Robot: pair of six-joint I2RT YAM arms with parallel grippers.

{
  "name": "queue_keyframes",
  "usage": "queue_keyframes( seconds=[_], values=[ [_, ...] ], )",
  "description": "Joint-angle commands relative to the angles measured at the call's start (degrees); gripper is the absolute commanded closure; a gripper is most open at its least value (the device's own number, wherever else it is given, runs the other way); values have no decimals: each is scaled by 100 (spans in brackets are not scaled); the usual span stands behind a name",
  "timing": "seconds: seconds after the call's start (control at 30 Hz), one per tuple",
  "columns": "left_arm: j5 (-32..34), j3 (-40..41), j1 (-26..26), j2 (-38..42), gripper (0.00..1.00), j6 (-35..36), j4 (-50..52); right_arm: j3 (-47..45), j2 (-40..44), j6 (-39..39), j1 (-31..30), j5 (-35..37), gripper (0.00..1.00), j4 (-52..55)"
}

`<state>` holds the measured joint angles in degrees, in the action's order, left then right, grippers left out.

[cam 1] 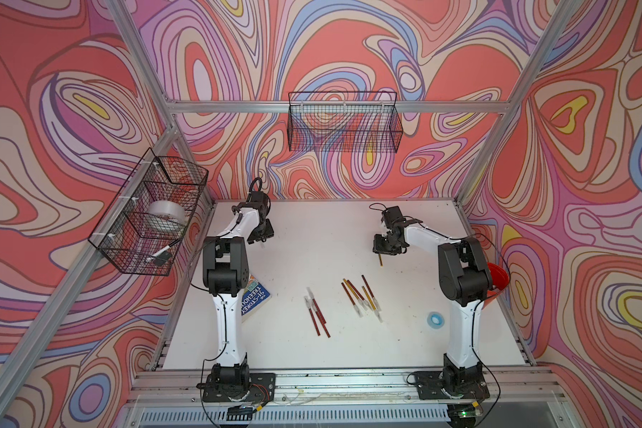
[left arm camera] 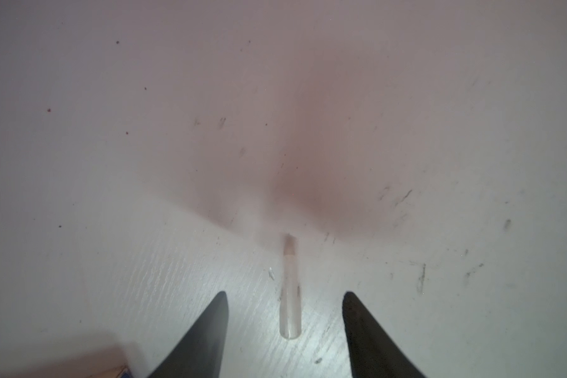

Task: Remove protective caps from carving knives
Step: Place the carving knife at the center of the board, then pick up the carving knife from the center of the board.

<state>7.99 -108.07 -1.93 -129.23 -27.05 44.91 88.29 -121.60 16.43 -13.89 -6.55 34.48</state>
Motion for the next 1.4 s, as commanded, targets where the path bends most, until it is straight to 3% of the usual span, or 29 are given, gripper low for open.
queue_keyframes(
  seconds=[0.0, 0.13, 0.3, 0.43, 0.57, 0.77, 0.97, 1.13, 1.37],
  values=[
    [89, 84, -50, 395, 35, -29, 113, 155, 248, 19, 18, 169, 57, 198],
    [115, 110, -61, 611, 29, -14, 111, 189, 459, 19, 18, 235, 57, 299],
    [73, 436, -122, 1212, 29, -107, -94, -11, 1001, 52, 9, 278, 57, 403],
    [-16, 857, -351, 1807, 22, -206, -324, -508, 1596, 104, -91, 293, 64, 409],
    [-120, 1464, -764, 2434, 15, -348, -694, -1085, 2247, 157, -432, 470, 74, 531],
    [-305, 1970, -1363, 3075, 12, -353, -890, -2092, 3109, 413, -1086, 655, 75, 603],
    [-804, 2718, -1556, 3585, 12, -580, -1219, -3002, 3791, 851, -1818, 589, 76, 427],
    [-965, 3394, -1567, 4010, 13, -703, -1419, -3270, 3954, 1151, -2424, 593, 78, 178],
    [-1012, 3937, -1573, 4458, 12, -781, -1485, -3052, 3436, 1152, -2891, 561, 80, 10]
  ],
)
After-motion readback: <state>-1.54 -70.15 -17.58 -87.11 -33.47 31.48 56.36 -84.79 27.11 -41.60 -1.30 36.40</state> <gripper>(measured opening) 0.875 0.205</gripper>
